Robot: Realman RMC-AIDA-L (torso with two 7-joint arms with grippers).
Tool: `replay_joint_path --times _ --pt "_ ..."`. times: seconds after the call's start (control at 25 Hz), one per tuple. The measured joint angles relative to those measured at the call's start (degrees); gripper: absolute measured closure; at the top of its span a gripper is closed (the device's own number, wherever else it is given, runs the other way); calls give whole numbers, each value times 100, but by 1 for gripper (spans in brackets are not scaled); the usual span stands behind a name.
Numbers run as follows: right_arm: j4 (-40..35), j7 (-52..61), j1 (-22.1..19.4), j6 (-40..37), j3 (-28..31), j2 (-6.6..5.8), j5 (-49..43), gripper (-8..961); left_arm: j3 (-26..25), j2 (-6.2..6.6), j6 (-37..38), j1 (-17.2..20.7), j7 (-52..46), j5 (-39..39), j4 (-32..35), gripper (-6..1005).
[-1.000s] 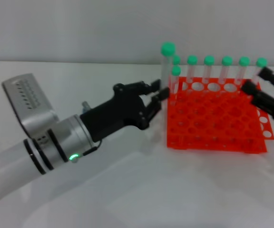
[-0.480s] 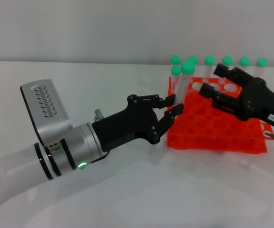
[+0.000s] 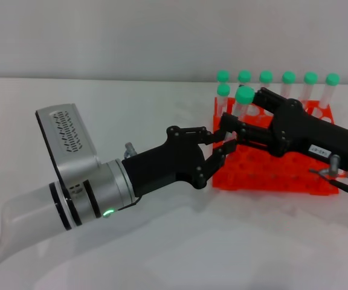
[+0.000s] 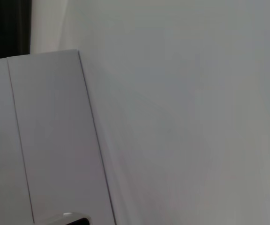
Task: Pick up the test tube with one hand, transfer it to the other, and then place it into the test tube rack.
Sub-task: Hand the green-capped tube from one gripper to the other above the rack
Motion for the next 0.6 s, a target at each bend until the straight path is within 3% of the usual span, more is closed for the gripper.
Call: replay_joint_path --times 0.28,0.6 --pt "-2 53 48 154 8 31 -5 104 579 0 -89 144 4 -498 274 795" --pt "-2 53 -16 125 29 -4 -8 370 1323 0 -404 317 7 -1205 558 794"
